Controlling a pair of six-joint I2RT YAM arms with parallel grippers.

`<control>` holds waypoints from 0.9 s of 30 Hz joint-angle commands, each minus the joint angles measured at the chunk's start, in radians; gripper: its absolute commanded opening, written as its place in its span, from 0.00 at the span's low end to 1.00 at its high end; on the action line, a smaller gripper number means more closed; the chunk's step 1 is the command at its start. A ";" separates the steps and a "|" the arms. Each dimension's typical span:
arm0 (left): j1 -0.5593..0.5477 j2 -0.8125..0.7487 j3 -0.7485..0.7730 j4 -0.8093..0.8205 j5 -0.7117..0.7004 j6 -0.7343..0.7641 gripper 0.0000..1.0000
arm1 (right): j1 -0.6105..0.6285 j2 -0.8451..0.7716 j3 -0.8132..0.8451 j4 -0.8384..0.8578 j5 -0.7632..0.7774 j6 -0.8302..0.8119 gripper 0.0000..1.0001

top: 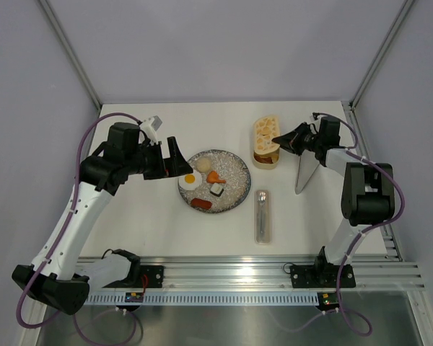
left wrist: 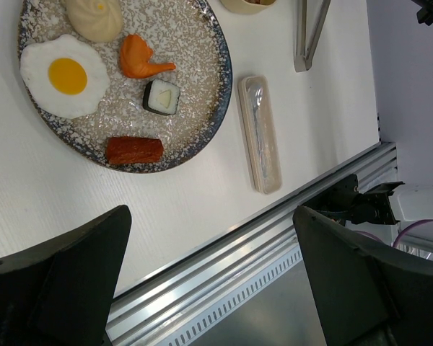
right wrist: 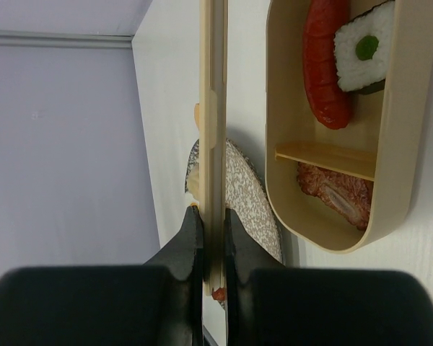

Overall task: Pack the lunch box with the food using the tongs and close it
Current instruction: Close the box lid on the packing box.

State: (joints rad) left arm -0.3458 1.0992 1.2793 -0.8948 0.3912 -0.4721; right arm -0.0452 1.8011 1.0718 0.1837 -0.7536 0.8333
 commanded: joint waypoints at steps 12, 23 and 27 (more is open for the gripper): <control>0.008 0.004 -0.012 0.046 -0.002 0.000 0.99 | -0.018 0.058 -0.027 0.172 -0.024 0.036 0.00; 0.014 0.018 -0.011 0.045 -0.005 0.004 0.99 | -0.019 0.109 -0.079 0.319 -0.013 0.107 0.00; 0.018 0.021 -0.011 0.045 -0.005 0.006 0.99 | -0.021 0.118 -0.092 0.346 -0.009 0.118 0.00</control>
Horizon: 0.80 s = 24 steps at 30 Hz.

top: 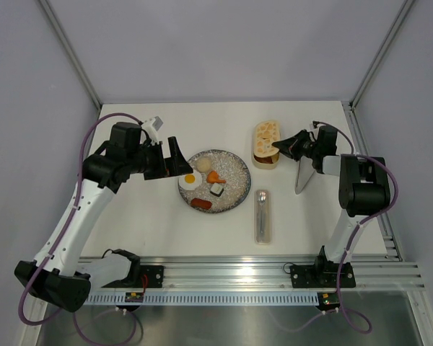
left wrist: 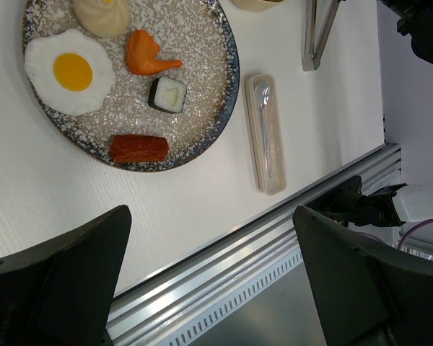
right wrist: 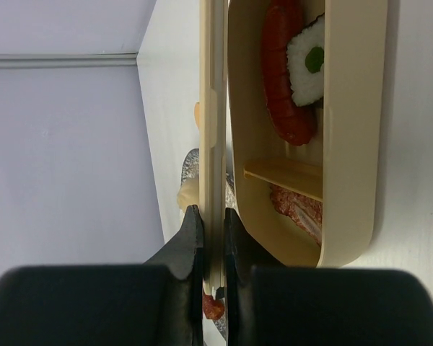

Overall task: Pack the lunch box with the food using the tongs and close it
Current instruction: Close the box lid on the packing box.

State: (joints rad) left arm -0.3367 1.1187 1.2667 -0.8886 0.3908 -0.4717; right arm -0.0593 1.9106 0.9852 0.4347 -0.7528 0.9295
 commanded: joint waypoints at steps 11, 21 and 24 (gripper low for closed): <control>0.013 0.010 0.000 0.039 -0.006 0.007 0.99 | -0.014 0.027 -0.054 0.164 -0.006 0.051 0.00; 0.015 0.004 -0.009 0.040 -0.003 0.004 0.99 | -0.014 0.033 -0.083 0.200 -0.013 0.071 0.00; 0.015 0.001 -0.010 0.039 -0.004 0.004 0.99 | -0.014 0.039 -0.085 0.202 -0.016 0.071 0.00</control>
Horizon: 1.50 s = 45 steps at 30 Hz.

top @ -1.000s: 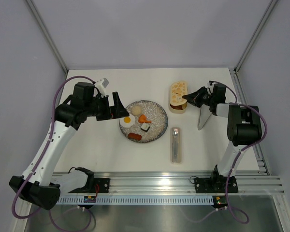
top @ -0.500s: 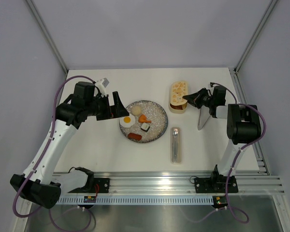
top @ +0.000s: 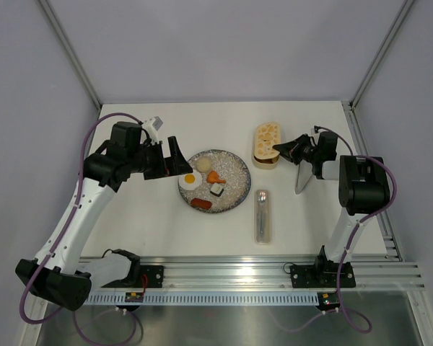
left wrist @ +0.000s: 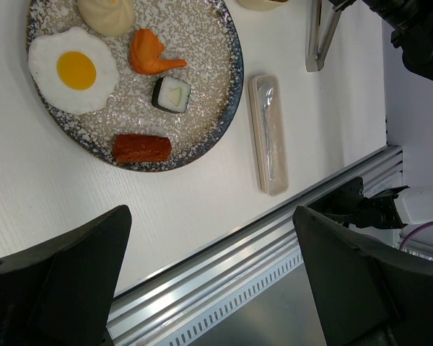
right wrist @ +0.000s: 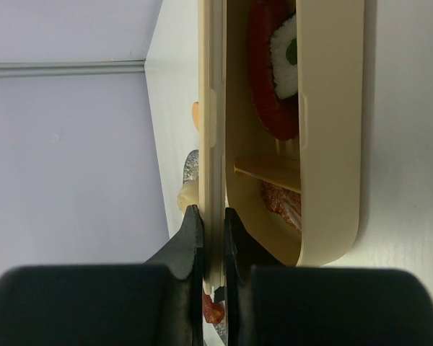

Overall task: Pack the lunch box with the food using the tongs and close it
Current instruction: Close the box lid on the packing box.

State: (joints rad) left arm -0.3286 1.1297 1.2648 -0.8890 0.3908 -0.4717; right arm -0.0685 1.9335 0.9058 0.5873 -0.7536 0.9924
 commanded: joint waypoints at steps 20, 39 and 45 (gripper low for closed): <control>0.007 -0.024 -0.022 0.041 -0.003 0.002 0.99 | -0.005 0.027 0.004 -0.033 -0.006 -0.041 0.14; 0.008 -0.034 -0.033 0.050 0.008 -0.002 0.99 | -0.005 -0.036 0.059 -0.257 0.019 -0.164 0.61; 0.007 -0.036 -0.039 0.051 0.010 -0.001 0.99 | -0.005 -0.082 0.110 -0.438 0.068 -0.245 0.67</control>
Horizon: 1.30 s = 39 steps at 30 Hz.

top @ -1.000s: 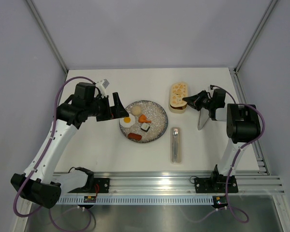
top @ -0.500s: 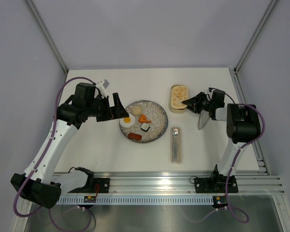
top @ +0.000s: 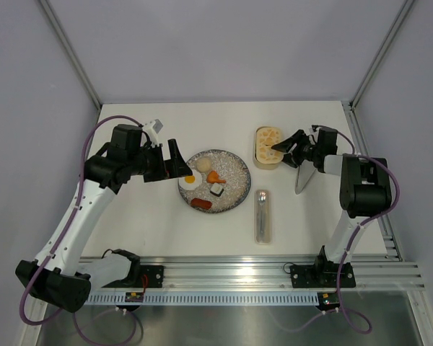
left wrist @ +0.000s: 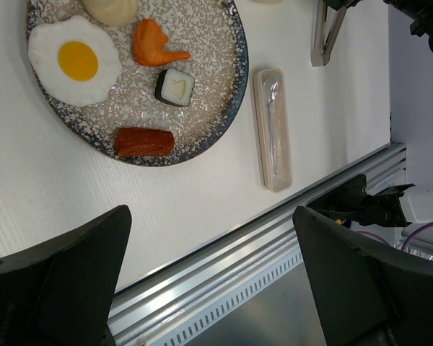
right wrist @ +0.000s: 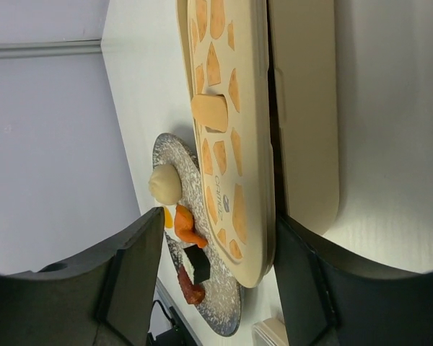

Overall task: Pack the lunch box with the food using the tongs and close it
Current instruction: Close the box lid on the packing box.

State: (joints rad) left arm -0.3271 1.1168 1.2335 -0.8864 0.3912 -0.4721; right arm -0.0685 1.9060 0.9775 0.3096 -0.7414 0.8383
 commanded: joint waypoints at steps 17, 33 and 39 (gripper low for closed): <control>0.006 -0.017 -0.019 0.061 0.017 -0.003 0.99 | 0.022 -0.136 0.225 -0.604 0.298 -0.326 0.80; 0.007 -0.014 -0.020 0.060 0.009 0.000 0.99 | 0.125 -0.098 0.345 -0.682 0.395 -0.361 0.79; 0.010 -0.009 -0.022 0.060 0.008 0.000 0.99 | 0.148 -0.068 0.385 -0.682 0.375 -0.364 0.79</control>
State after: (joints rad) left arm -0.3260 1.1145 1.2163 -0.8654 0.3920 -0.4721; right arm 0.0612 1.8210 1.3003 -0.3740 -0.3607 0.4927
